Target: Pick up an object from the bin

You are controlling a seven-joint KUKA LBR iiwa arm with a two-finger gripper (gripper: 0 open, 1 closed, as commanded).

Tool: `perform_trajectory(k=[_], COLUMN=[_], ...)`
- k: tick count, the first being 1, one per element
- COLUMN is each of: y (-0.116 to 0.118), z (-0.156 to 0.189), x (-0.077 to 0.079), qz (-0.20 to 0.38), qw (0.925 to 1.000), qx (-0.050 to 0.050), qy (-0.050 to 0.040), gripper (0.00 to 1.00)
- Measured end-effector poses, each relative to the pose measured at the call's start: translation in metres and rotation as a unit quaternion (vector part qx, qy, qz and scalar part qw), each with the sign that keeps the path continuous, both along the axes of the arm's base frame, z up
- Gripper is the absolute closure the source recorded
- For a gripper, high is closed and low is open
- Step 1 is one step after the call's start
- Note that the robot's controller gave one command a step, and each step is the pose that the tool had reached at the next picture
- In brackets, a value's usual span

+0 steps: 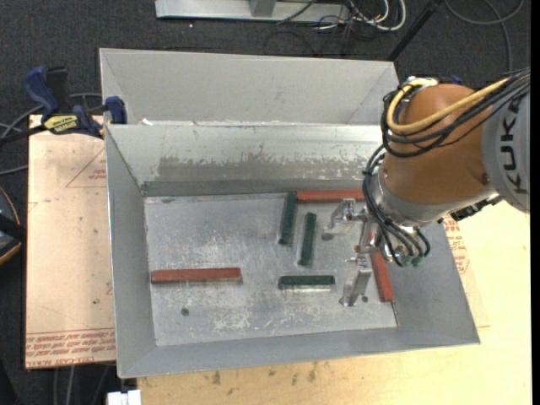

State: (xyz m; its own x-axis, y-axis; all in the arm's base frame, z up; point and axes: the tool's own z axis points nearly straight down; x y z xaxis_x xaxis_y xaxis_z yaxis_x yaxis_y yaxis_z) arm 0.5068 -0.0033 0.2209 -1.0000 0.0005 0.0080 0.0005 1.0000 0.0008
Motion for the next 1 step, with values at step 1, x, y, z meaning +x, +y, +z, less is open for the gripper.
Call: perform_trajectory(k=[1], y=[0.0000], z=[0.0040], x=[0.0016], qz=[0.000], qw=[1.0000], qx=[0.000], qy=[-0.0041], gripper=[0.00])
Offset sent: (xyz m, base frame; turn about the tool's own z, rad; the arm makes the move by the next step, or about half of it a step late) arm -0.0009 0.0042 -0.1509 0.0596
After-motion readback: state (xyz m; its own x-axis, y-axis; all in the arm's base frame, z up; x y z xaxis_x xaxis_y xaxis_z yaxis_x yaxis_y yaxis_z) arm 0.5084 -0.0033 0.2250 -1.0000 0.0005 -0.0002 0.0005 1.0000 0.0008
